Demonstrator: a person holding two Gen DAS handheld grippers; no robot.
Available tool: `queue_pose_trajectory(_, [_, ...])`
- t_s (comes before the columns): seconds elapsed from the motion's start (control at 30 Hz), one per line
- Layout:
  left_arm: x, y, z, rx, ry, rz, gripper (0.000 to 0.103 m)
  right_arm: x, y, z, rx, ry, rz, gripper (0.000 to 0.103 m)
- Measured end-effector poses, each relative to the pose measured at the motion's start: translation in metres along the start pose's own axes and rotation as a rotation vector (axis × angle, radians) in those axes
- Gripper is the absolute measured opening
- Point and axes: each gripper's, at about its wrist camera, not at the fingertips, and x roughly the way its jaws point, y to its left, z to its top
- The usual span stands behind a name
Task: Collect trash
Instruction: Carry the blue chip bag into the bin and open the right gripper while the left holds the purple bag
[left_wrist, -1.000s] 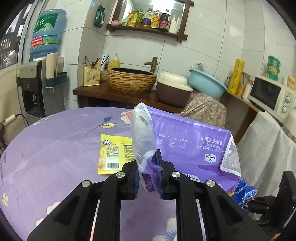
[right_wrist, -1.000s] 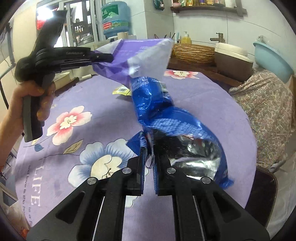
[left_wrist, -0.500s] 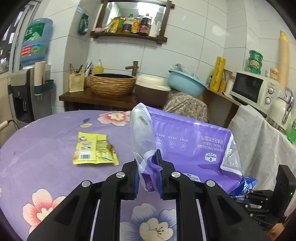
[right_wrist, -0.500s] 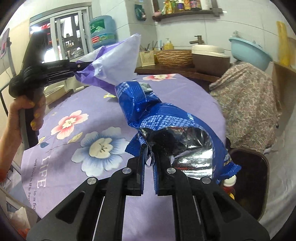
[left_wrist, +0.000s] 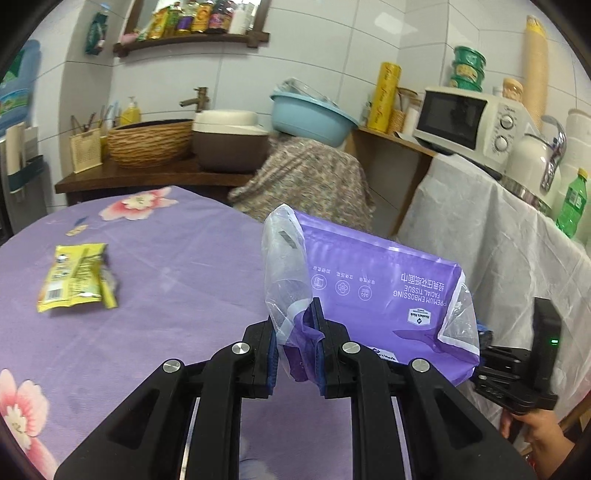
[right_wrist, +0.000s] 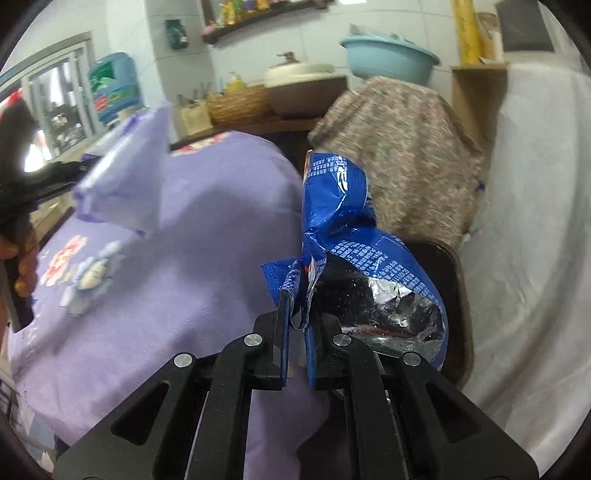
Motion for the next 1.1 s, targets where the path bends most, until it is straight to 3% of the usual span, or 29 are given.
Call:
queue_pose_trajectory(0.2, [0.023,-0.033,0.0,0.042,0.034,-0.047,0.016,0.05,-0.046,-0.021,0.079,0.096,-0.088,0.008])
queue_pose_trajectory(0.53, [0.051,-0.07,0.005,0.097,0.078,-0.079,0.016,0.14,-0.093,-0.046,0.197,0.252,-0.14,0.008])
queue_pose_trajectory(0.73, [0.07,-0.086,0.004,0.135,0.115,-0.083,0.016,0.164,-0.107,-0.054,0.247,0.282,-0.16,0.009])
queue_pose_trajectory(0.83, [0.079,-0.09,0.003,0.138,0.134,-0.085,0.016,0.172,-0.108,-0.058,0.246,0.308,-0.163,0.022])
queue_pose_trajectory(0.9, [0.084,-0.093,0.003,0.151,0.141,-0.078,0.016,0.173,-0.109,-0.059,0.242,0.306,-0.175,0.046])
queue_pose_trajectory(1.1, [0.105,-0.105,0.004,0.184,0.175,-0.067,0.016,0.168,-0.109,-0.06,0.243,0.281,-0.179,0.051])
